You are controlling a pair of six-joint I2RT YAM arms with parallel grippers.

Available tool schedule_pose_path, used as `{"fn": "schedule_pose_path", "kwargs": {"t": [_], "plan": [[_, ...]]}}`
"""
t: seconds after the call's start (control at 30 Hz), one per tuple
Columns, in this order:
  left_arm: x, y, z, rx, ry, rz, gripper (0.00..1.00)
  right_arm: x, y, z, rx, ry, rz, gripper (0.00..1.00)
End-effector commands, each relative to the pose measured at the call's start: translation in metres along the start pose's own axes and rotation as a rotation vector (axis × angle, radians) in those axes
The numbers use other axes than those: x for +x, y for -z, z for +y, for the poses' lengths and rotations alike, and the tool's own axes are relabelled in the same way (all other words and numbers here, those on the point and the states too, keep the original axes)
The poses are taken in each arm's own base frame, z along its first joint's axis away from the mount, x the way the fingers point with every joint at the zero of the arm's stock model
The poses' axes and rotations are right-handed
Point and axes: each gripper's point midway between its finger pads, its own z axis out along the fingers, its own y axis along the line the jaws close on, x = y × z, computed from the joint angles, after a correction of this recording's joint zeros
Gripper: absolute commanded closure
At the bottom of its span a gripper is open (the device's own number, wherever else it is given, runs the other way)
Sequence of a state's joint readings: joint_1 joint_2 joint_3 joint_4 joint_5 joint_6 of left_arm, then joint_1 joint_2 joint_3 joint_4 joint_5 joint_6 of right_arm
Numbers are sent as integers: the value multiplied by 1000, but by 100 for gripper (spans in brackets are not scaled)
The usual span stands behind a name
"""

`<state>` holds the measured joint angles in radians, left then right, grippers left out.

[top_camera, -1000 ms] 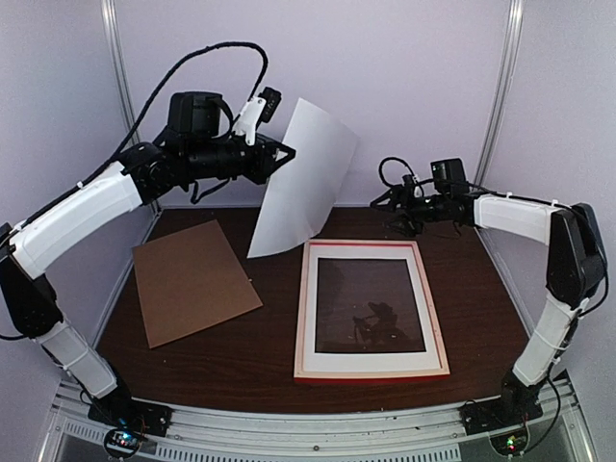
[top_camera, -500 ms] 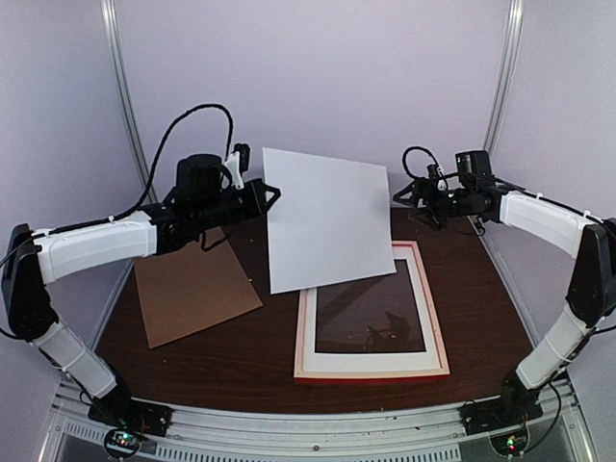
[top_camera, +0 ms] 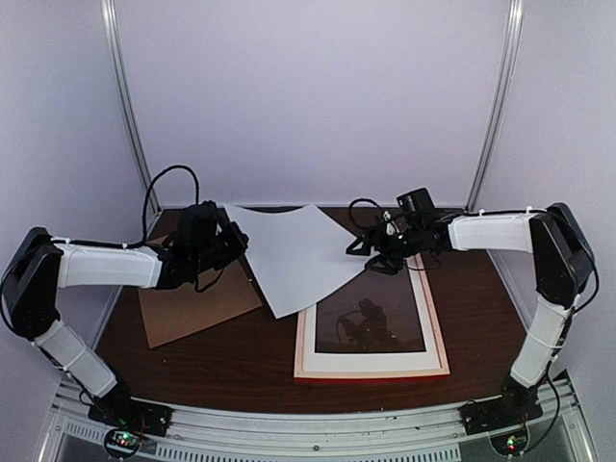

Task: Put the photo into the frame
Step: Turn over the photo, then pass from the left arm to the right

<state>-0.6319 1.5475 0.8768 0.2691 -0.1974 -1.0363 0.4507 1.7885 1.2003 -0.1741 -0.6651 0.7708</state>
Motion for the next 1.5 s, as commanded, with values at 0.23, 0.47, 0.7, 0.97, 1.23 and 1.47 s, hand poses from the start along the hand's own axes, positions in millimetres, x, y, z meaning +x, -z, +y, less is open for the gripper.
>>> {"fn": "schedule_pose_path", "kwargs": {"t": [0.23,0.47,0.7,0.97,1.23,1.47], "plan": [[-16,20,18,-46,166,-101,100,39,-61,2,-59,-71,67,23],[-10,25,28,-65,253,-91,100,63,-73,12,-104,-107,94,24],[-2,28,31,-60,335,-60,100,91,-83,36,-184,-137,108,24],[8,38,37,-54,401,-27,100,122,-97,54,-241,-188,92,24],[17,53,40,-36,411,-21,100,125,-109,61,-283,-231,43,29],[26,60,48,-55,399,-4,100,109,-109,56,-270,-233,0,40]]}}
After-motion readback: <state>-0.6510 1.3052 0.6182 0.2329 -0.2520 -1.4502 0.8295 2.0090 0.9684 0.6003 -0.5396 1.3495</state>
